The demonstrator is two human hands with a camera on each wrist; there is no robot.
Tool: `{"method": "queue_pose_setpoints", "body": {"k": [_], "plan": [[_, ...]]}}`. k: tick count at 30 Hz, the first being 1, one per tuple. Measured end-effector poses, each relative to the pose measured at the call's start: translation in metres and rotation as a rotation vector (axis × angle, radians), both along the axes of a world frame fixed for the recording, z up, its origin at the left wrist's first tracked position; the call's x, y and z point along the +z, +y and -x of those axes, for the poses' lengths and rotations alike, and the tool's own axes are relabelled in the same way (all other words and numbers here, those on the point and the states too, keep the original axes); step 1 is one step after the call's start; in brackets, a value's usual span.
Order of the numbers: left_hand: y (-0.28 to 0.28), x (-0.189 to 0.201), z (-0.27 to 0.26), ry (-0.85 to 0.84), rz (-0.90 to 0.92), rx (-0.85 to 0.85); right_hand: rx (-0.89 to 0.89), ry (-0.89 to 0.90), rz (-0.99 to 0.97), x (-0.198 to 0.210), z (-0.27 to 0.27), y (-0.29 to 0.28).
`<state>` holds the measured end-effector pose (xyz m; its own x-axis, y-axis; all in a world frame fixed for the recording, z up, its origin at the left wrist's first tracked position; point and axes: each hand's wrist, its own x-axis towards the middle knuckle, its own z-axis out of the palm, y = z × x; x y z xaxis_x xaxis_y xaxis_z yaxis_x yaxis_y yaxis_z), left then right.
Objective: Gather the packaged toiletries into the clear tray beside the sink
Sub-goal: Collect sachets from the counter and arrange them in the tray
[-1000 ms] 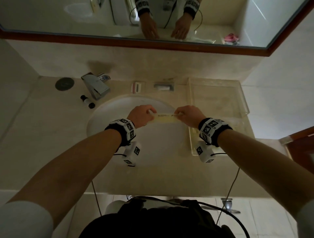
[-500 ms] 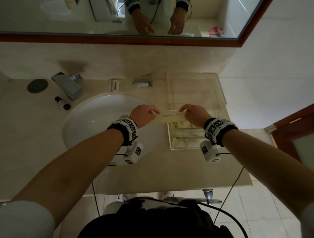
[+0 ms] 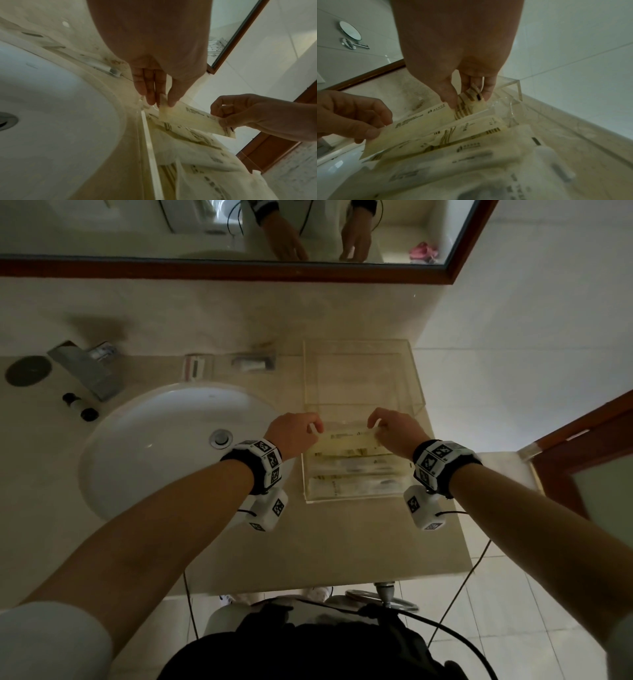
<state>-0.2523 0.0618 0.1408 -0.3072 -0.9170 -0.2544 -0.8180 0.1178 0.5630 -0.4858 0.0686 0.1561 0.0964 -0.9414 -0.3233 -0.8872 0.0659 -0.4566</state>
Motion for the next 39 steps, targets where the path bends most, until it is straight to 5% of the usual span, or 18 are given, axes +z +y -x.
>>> {"method": "queue_pose_setpoints", "body": {"k": [11,18,39], "plan": [[0.007,-0.011,0.023,-0.221,0.043,-0.136,0.177,0.213,0.068,-0.024,0.02,0.01],[0.017,-0.013,0.024,-0.291,0.005,-0.366,0.319,0.178,0.001,-0.017,0.016,0.019],[0.028,-0.015,0.022,-0.331,-0.12,-0.415,0.397,0.245,-0.079,-0.023,0.016,0.03]]}}
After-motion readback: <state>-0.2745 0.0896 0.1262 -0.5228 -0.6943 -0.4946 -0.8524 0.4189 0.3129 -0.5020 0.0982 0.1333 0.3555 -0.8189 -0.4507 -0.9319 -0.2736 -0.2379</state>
